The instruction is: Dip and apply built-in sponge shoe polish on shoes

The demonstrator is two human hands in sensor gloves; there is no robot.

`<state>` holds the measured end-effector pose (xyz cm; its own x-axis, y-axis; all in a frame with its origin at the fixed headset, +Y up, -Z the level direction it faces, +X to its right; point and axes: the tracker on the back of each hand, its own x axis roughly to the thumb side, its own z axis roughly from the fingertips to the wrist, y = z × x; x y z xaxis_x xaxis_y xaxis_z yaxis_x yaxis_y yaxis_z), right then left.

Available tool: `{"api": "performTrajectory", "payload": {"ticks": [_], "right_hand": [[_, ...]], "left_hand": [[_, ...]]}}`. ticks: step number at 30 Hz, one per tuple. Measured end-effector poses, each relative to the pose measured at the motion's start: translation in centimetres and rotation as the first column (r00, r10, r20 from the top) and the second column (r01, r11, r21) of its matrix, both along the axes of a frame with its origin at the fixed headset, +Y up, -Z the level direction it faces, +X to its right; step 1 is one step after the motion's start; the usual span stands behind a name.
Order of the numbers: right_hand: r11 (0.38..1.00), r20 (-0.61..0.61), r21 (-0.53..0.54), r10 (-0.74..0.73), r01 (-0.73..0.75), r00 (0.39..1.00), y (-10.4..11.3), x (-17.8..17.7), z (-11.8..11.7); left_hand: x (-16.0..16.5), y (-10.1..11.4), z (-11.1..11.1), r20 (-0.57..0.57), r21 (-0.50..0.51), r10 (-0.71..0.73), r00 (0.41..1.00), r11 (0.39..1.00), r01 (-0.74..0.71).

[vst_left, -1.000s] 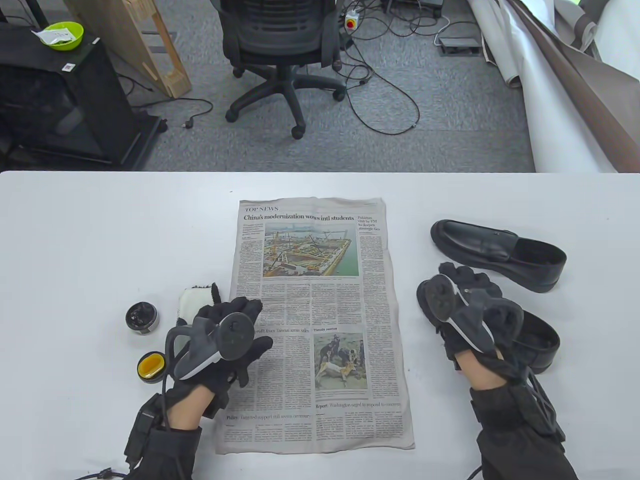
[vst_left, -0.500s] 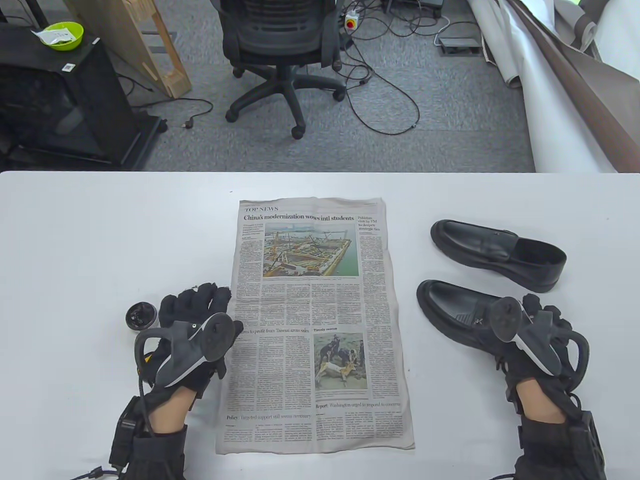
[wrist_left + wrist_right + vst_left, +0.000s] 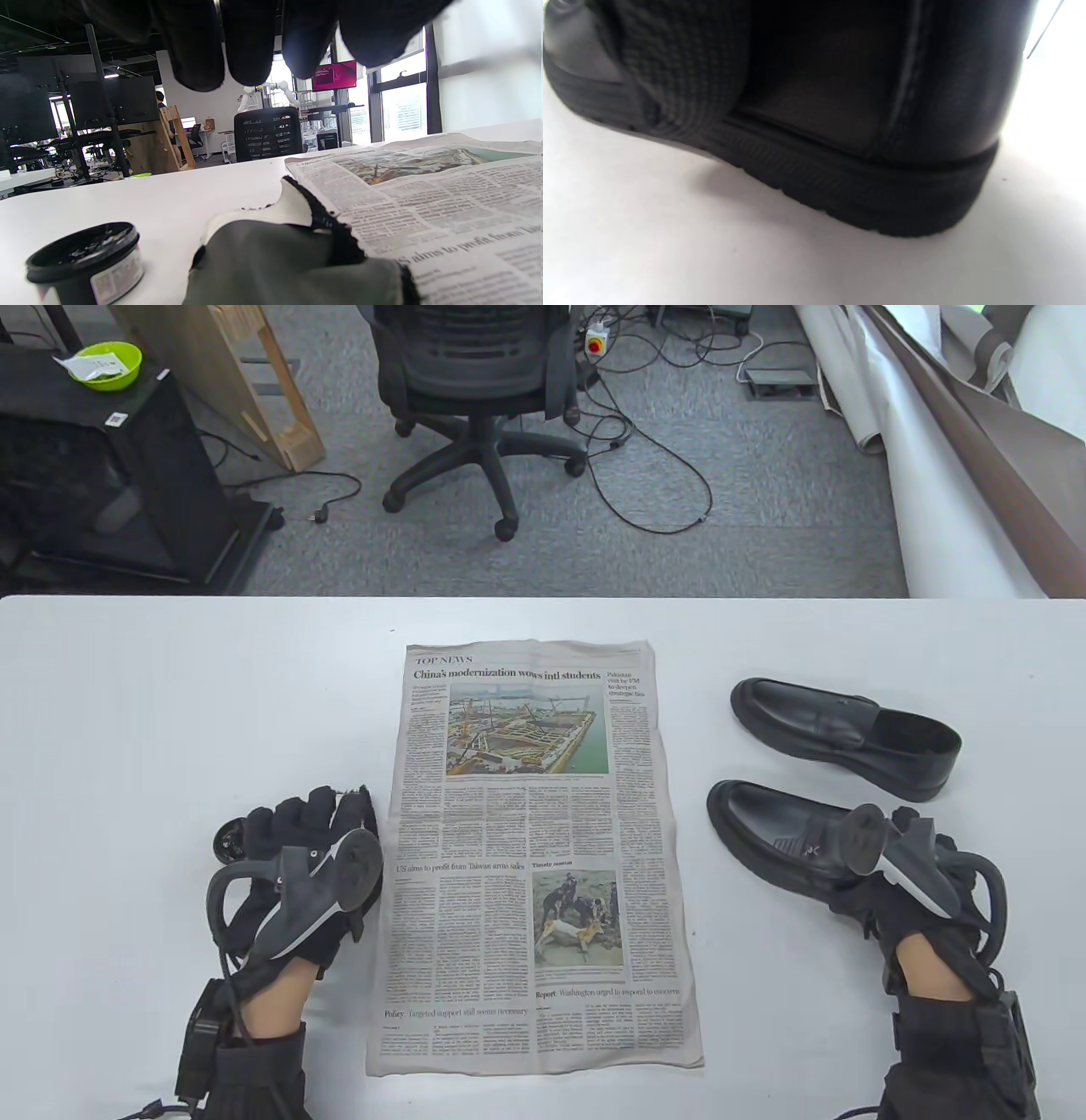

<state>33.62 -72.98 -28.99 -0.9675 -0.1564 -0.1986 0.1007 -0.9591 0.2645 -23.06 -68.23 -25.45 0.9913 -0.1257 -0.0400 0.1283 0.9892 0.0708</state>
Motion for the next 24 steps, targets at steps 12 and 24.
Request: {"api": "performTrajectory", "payload": {"ticks": [12,24], "right_hand": [[0.989,-0.22,0.149,0.014,0.019,0.975,1.1,-2.1,0.6],[0.945,-0.611,0.292,0.065,0.149,0.789,4.9,-16.0,3.6]], "left_hand": [[-0.1,-0.2,-0.2,0.004,-0.018,0.0,1.0,1.0,0.0],[-1.2,-0.2,-0.2,-0.039,-0.008,0.009,0.999,1.0,-0.01]]}}
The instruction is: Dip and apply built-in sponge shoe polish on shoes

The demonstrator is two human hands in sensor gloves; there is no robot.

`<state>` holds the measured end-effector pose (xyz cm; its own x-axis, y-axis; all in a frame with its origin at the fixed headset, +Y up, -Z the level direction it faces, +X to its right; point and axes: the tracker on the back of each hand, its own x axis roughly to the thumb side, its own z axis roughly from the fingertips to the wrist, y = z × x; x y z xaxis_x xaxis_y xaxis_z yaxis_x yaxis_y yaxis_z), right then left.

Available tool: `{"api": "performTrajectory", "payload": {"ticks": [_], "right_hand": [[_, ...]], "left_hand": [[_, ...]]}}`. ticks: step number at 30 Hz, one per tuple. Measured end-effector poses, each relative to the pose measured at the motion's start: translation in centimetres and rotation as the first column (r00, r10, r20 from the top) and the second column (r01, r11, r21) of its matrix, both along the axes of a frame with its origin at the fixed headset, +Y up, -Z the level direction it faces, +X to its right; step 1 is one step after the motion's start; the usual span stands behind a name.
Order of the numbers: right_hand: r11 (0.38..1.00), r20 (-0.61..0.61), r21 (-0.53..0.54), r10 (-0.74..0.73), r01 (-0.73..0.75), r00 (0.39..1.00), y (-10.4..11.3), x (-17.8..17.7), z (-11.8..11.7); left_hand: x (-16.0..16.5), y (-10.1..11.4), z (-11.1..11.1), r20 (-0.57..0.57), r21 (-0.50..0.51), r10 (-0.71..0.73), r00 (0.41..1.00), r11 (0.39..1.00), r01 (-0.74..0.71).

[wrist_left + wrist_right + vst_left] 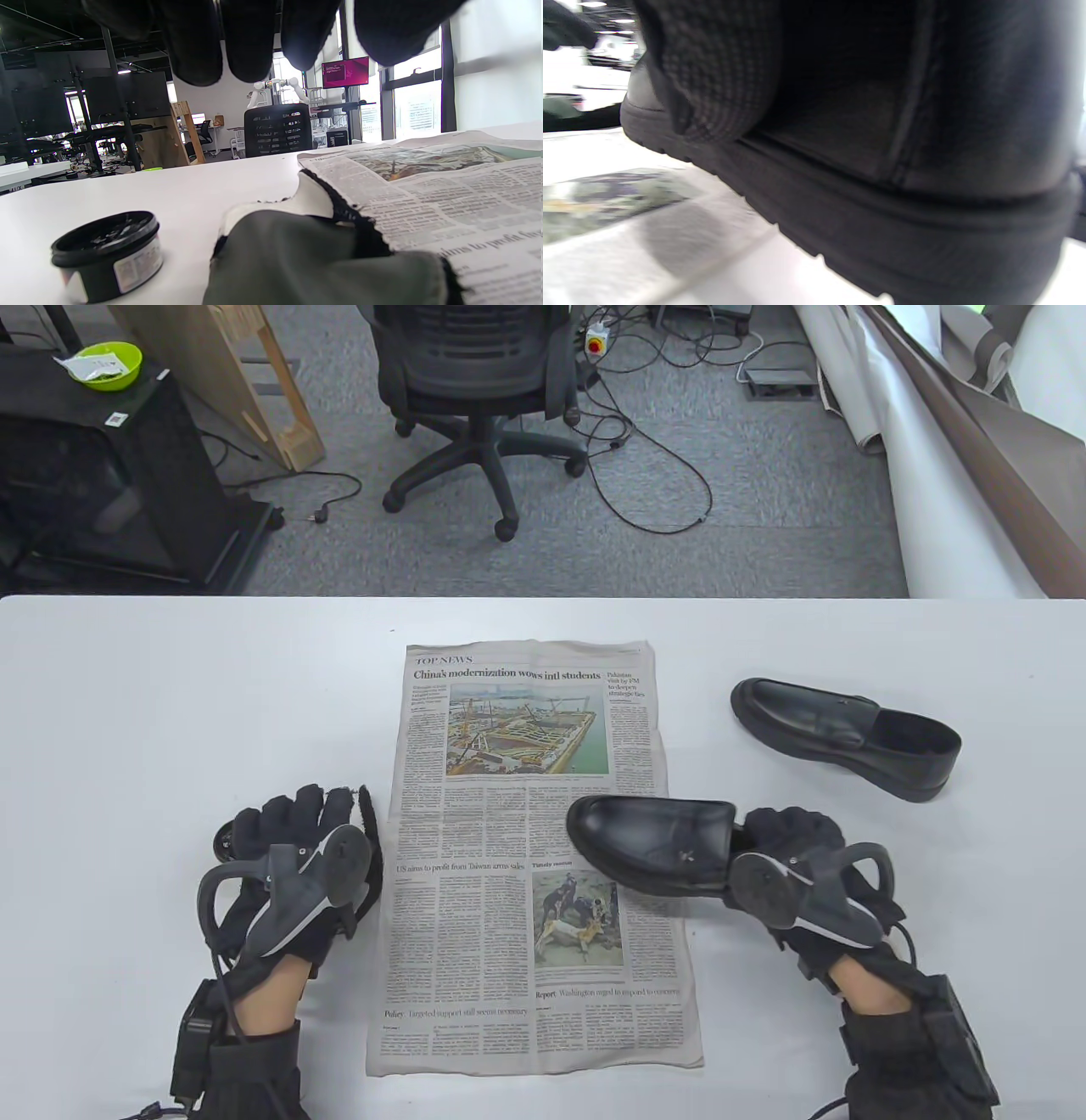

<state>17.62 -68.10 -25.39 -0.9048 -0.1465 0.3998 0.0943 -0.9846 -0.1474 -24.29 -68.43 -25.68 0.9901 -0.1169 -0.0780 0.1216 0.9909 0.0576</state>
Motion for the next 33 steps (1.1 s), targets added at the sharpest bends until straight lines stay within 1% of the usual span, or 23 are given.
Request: {"api": "performTrajectory", "payload": {"ticks": [2,6,9,11,14,16,17,18,22,23,25,29,33], "right_hand": [[1.0,-0.08,-0.014,0.003,-0.004,0.997,-0.4,-3.2,0.5],[1.0,-0.154,-0.019,-0.009,0.006,0.988,-1.3,-7.2,1.1],[1.0,-0.174,-0.025,-0.015,0.01,0.985,-1.9,-8.8,1.3],[0.998,-0.176,-0.054,-0.035,0.026,0.984,-2.6,-9.4,1.3],[0.998,-0.182,-0.057,-0.023,0.013,0.983,-3.6,-9.8,1.4],[0.997,-0.179,-0.083,-0.014,-0.001,0.984,-4.4,-9.9,1.2],[0.995,-0.18,-0.101,-0.024,0.006,0.983,-4.6,-9.8,1.2],[0.997,-0.17,-0.079,-0.023,0.01,0.985,-4.6,-9.8,1.2],[0.997,-0.156,-0.075,-0.02,0.008,0.988,-4.8,-9.8,1.3],[0.997,-0.152,-0.076,-0.016,0.004,0.988,-4.8,-9.7,1.2],[0.992,-0.133,-0.115,-0.068,0.053,0.989,-4.8,-9.3,0.9],[0.975,-0.101,-0.179,-0.154,0.134,0.983,-4.5,-8.6,0.4],[0.948,-0.072,-0.241,-0.229,0.206,0.971,-4.2,-7.7,-0.3]], "left_hand": [[-0.1,0.0,0.0,-0.004,-0.001,0.004,1.0,1.0,-0.004],[-0.1,0.0,0.0,-0.004,-0.008,0.005,1.0,1.0,-0.005],[-0.2,0.0,0.0,-0.005,-0.011,0.007,1.0,1.0,-0.007],[-0.3,-0.1,-0.1,-0.009,-0.017,0.007,1.0,1.0,-0.008],[-0.4,-0.3,-0.3,-0.008,-0.051,0.004,1.0,0.999,-0.004],[-0.5,-0.4,-0.4,-0.011,-0.055,0.005,1.0,0.998,-0.006],[-0.5,-0.5,-0.4,-0.012,-0.062,0.006,1.0,0.998,-0.007],[-0.5,-0.5,-0.4,-0.013,-0.062,0.005,1.0,0.998,-0.006],[-0.5,-0.6,-0.7,-0.018,-0.086,0.007,1.0,0.996,-0.009],[-0.5,-0.7,-0.9,-0.015,-0.111,0.01,1.0,0.994,-0.011],[-0.5,-1.2,-1.3,-0.018,-0.155,0.004,1.0,0.988,-0.007],[-0.5,-2.4,-2.1,-0.033,-0.286,0.022,0.999,0.958,-0.031],[-0.6,-3.4,-3.0,-0.075,-0.345,-0.005,0.997,0.938,-0.021]]}}
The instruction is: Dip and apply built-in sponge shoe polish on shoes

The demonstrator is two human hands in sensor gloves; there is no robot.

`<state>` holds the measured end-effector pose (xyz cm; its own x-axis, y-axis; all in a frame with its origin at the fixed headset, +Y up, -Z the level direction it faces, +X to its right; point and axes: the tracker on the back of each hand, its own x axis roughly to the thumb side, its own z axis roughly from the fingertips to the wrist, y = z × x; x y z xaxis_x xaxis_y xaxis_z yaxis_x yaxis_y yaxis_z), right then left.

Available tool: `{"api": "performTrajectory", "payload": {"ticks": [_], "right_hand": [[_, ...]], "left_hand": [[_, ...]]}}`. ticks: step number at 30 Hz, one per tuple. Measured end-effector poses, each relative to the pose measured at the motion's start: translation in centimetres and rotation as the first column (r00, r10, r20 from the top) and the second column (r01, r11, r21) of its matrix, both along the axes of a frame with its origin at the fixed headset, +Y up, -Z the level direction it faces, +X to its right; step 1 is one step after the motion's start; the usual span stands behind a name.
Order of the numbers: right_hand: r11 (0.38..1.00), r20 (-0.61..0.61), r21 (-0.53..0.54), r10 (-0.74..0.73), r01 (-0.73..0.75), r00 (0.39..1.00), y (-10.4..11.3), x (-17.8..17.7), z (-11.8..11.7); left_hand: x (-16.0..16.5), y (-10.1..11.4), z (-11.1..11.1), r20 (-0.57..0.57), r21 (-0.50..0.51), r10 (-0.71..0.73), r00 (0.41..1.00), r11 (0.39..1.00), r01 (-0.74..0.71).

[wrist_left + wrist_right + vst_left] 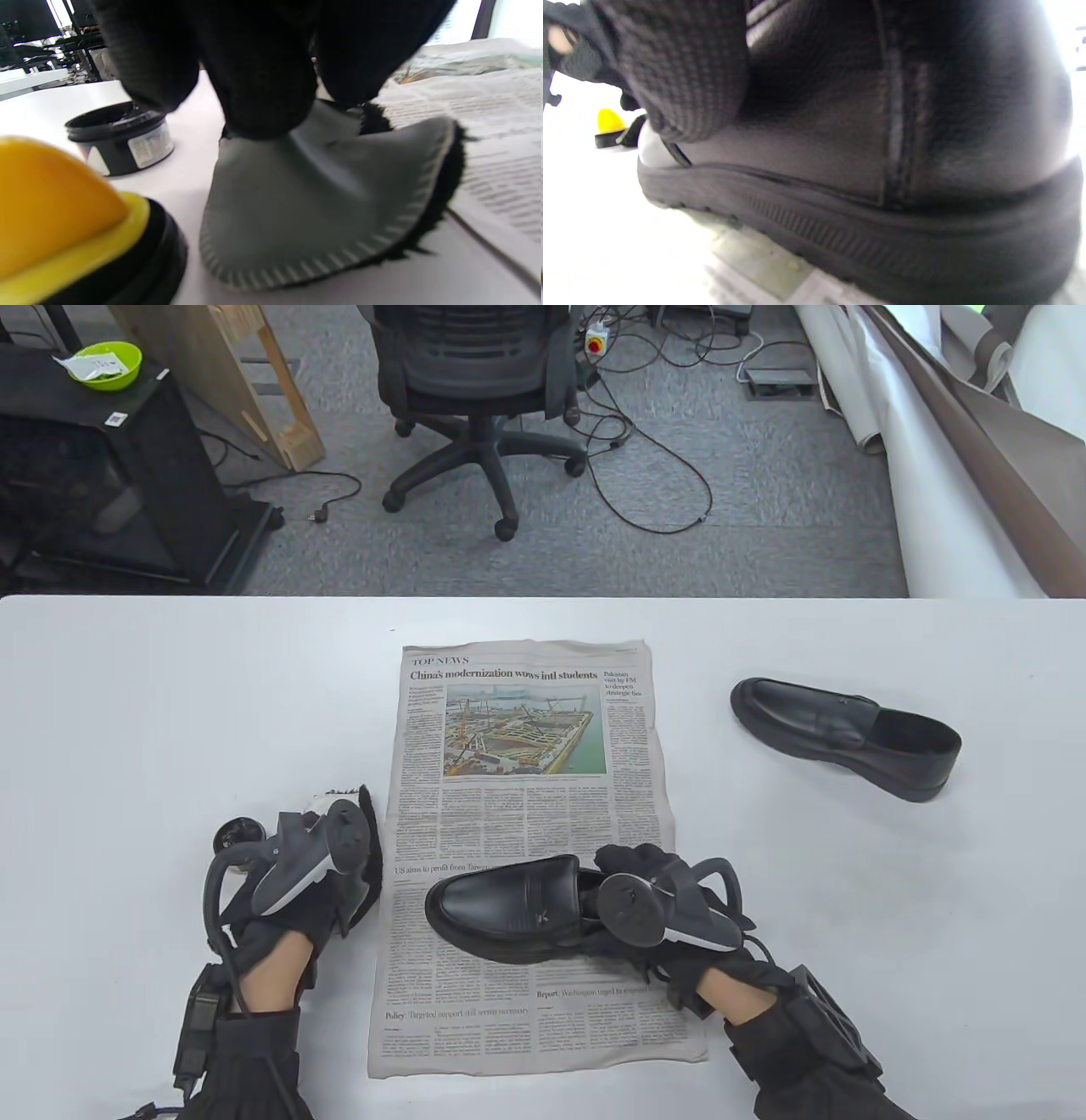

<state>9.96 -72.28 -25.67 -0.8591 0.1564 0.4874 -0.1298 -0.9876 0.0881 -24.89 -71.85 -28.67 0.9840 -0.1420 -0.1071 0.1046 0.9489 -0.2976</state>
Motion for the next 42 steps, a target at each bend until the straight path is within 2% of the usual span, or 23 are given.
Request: {"api": "performTrajectory", "payload": {"ticks": [3,8,12,17,21,25,30,36,39,42], "right_hand": [[0.999,-0.01,-0.025,-0.025,0.025,1.0,0.0,0.4,-0.3],[0.993,0.029,-0.08,-0.089,0.091,0.996,-0.4,1.0,-0.7],[0.978,0.046,-0.141,-0.147,0.152,0.988,-0.7,1.5,-1.2],[0.971,0.069,-0.155,-0.172,0.181,0.983,-0.9,1.8,-1.4],[0.972,0.071,-0.147,-0.175,0.184,0.982,-0.9,1.8,-1.4],[0.979,0.075,-0.13,-0.152,0.16,0.986,-0.8,1.8,-1.6],[0.975,0.092,-0.137,-0.161,0.173,0.983,-0.9,1.8,-1.5],[0.972,0.091,-0.141,-0.178,0.19,0.98,-1.1,1.8,-1.5],[0.971,0.088,-0.143,-0.182,0.193,0.979,-1.1,1.8,-1.5],[0.97,0.086,-0.146,-0.185,0.196,0.979,-1.1,1.9,-1.5]], "left_hand": [[0.1,-0.9,-0.7,-0.017,-0.053,-0.046,0.999,0.998,0.045],[0.0,-2.2,-1.5,-0.029,-0.098,-0.027,0.999,0.995,0.024],[-0.1,-1.7,-1.5,-0.001,-0.04,-0.007,1.0,0.999,0.006],[0.8,1.2,-0.4,0.057,0.102,0.057,0.997,0.993,-0.062],[3.0,2.9,0.9,0.178,0.139,0.199,0.964,0.964,-0.225],[6.6,4.0,2.4,0.323,0.193,0.211,0.923,0.94,-0.283],[11.3,4.7,3.5,0.451,0.146,0.309,0.838,0.9,-0.41],[15.3,4.4,3.7,0.492,0.083,0.304,0.816,0.916,-0.392],[16.0,3.9,3.6,0.492,0.085,0.301,0.817,0.917,-0.389],[16.1,2.7,3.7,0.491,0.065,0.356,0.795,0.895,-0.441]]}}
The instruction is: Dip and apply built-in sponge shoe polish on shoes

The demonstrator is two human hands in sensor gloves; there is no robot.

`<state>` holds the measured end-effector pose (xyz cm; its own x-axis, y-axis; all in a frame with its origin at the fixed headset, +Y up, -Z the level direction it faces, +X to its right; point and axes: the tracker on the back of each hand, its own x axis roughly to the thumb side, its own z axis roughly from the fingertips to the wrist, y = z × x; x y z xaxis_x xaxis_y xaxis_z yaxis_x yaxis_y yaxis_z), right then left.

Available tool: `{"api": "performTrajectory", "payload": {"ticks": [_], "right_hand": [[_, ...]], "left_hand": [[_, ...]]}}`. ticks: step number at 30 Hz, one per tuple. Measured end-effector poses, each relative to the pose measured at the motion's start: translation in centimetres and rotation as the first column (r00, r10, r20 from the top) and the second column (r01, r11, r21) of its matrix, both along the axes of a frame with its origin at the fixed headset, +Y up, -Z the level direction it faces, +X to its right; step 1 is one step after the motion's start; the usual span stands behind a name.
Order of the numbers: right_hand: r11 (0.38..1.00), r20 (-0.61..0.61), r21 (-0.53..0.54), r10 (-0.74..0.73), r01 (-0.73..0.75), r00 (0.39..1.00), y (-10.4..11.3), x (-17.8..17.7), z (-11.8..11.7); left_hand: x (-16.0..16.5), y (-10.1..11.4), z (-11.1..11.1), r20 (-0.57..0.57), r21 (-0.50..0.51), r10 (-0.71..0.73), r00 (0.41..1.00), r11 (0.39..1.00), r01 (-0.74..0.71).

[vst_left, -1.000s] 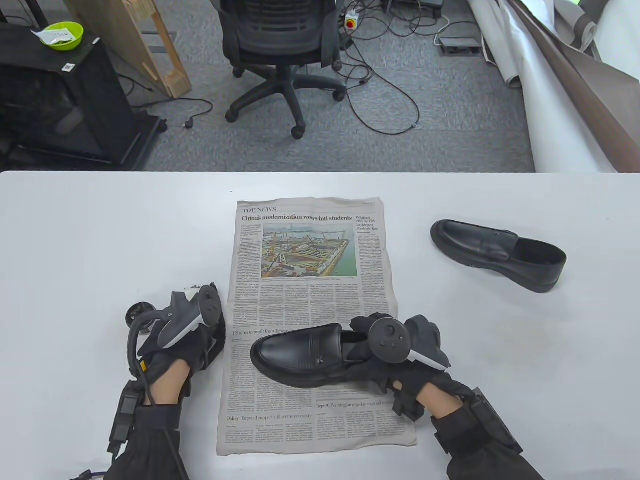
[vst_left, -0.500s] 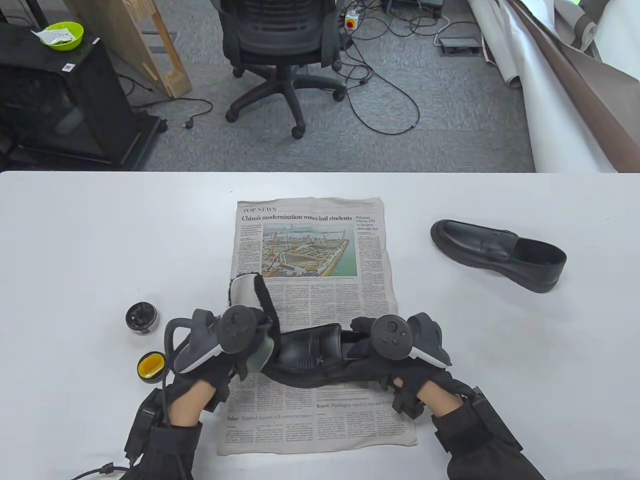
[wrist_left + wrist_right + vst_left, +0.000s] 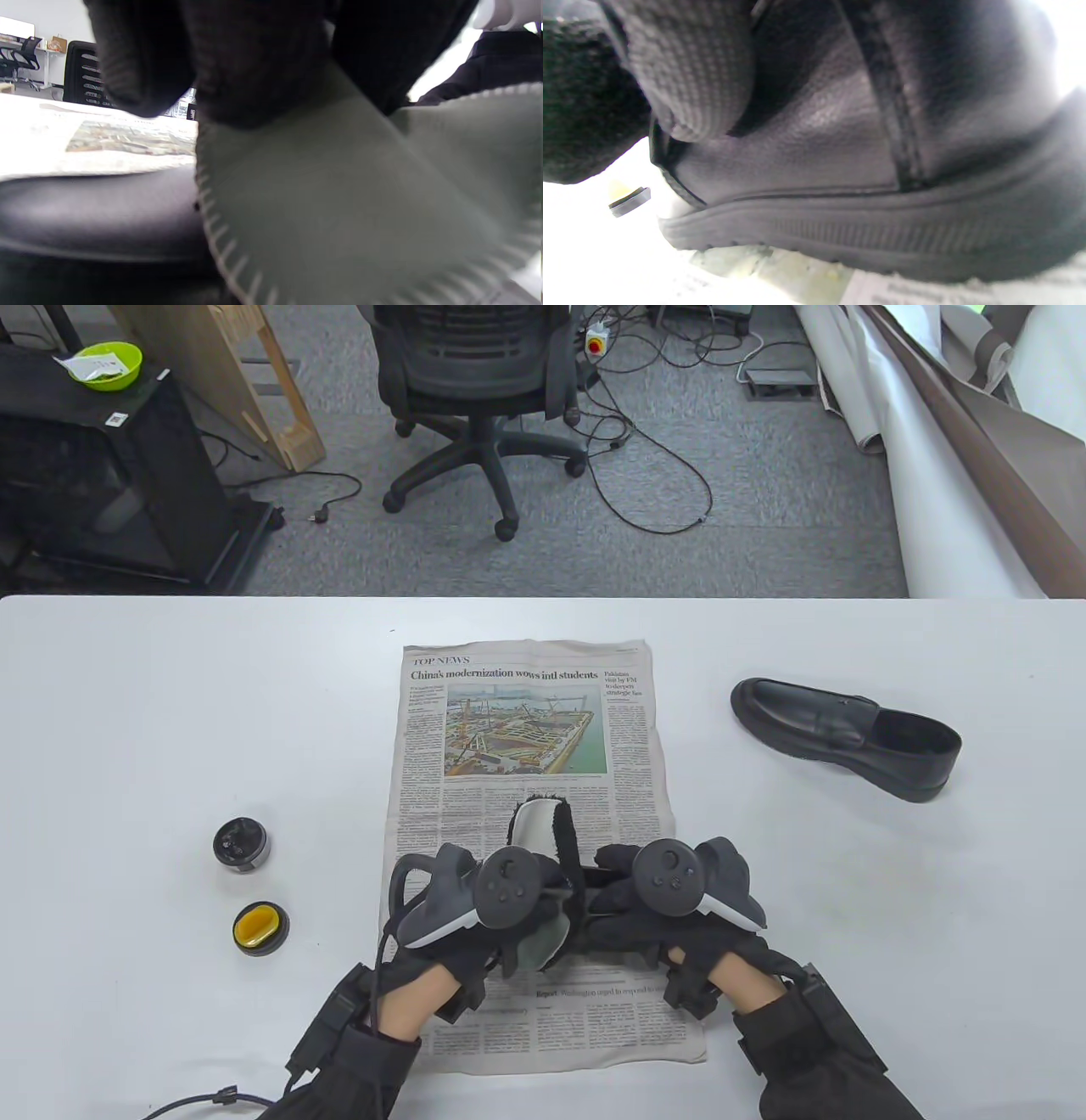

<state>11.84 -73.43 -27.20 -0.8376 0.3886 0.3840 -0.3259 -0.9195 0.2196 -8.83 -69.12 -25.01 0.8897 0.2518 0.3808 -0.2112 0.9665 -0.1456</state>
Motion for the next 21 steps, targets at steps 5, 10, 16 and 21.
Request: {"api": "performTrajectory", "payload": {"ticks": [5,10,16,21], "right_hand": [[1.0,-0.003,-0.009,-0.001,0.001,1.0,0.0,0.0,-0.1],[1.0,0.0,-0.007,0.001,-0.001,1.0,0.0,0.0,0.0],[1.0,0.0,-0.008,-0.003,0.003,1.0,-0.1,0.1,-0.1],[1.0,0.001,-0.011,-0.005,0.005,1.0,-0.2,0.1,-0.1]], "left_hand": [[0.0,-1.3,0.1,0.007,-0.04,-0.048,0.999,0.998,0.048],[-0.3,-1.7,0.2,-0.005,-0.04,-0.144,0.989,0.989,0.144],[-2.5,-2.2,-0.4,-0.04,-0.152,-0.228,0.973,0.964,0.22],[-5.2,-2.3,-1.3,-0.085,-0.228,-0.223,0.971,0.953,0.199]]}}
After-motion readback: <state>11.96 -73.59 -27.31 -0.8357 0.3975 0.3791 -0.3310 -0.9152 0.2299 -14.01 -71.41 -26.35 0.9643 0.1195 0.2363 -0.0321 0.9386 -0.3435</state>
